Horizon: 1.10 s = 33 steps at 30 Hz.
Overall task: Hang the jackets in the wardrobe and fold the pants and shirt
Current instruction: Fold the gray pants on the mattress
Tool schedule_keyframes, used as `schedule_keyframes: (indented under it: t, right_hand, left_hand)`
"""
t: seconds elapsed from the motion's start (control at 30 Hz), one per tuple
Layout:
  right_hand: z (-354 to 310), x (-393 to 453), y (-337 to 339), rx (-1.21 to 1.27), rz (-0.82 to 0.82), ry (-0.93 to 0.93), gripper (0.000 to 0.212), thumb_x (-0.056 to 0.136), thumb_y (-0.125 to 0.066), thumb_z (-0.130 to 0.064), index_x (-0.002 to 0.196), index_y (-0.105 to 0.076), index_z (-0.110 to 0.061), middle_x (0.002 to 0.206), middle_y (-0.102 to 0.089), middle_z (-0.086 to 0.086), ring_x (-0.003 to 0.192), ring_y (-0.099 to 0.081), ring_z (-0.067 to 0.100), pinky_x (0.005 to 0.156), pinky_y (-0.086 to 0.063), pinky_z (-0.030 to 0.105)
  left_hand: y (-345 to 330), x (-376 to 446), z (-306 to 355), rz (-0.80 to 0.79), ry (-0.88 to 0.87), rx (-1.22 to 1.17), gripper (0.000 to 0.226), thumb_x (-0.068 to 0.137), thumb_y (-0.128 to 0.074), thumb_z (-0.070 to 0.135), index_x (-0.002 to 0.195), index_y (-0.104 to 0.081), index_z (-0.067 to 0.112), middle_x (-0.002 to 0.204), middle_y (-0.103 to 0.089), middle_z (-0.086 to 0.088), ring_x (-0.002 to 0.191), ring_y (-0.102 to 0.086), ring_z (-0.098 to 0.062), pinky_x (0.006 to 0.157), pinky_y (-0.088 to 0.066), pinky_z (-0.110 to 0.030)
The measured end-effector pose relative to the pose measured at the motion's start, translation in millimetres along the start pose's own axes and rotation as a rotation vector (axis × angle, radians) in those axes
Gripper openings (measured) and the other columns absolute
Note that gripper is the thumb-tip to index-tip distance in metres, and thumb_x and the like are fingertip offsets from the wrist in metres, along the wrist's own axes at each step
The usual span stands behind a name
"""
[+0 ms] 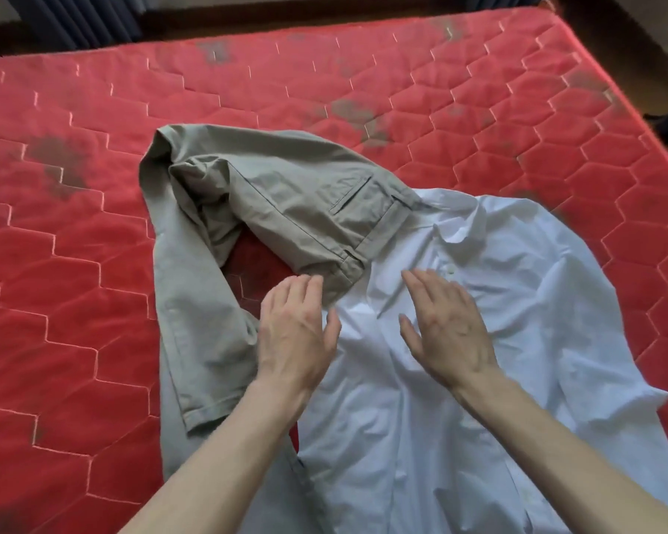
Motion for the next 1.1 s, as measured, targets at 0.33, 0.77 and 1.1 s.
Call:
schedule_keyframes:
  t: [0.33, 0.77, 1.1]
  right_hand:
    - [14, 116, -36, 0.391, -0.211, -0.383, 0.072, 0.091, -0.049, -0.009, 0.159, -0.033, -0.023, 0.145, -0.054, 0.018, 0.136, -0.045, 0.044, 0.112, -0.041, 0.052]
    - [1, 87, -17, 0.393, 0.085, -0.233, 0.046, 0.085, -0.069, -0.004, 0.129, -0.071, -0.017, 0.123, -0.069, 0.011, 0.124, -0.048, 0.035, 0.111, -0.036, 0.038]
    - [-64, 27, 47, 0.26, 0.172, 0.026, 0.018, 0.085, -0.057, 0.007, 0.099, -0.052, -0.004, 0.07, -0.051, 0.01, 0.064, -0.048, 0.038, 0.068, -0.029, 0.039]
  left_hand:
    - [-63, 50, -14, -0.094, 0.094, 0.198, 0.069, 0.081, -0.07, 0.046, 0.135, -0.046, 0.01, 0.123, -0.05, -0.014, 0.105, -0.053, -0.033, 0.082, -0.045, -0.044]
    - [-1, 19, -22, 0.036, -0.083, -0.079, 0.02, 0.09, -0.044, 0.03, 0.09, -0.055, 0.014, 0.091, -0.059, -0.006, 0.091, -0.051, -0.031, 0.077, -0.04, -0.043]
    - [115, -52, -41, 0.029, 0.057, -0.453, 0.025, 0.09, -0.046, 0.028, 0.071, -0.036, 0.015, 0.064, -0.044, -0.005, 0.068, -0.044, -0.025, 0.065, -0.028, -0.038]
Point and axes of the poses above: each hand's wrist, its own x-axis towards the middle knuckle, its own y-axis out of the back of the hand, z = x × y, the point moved 3 cm from there along x, towards the middle knuckle
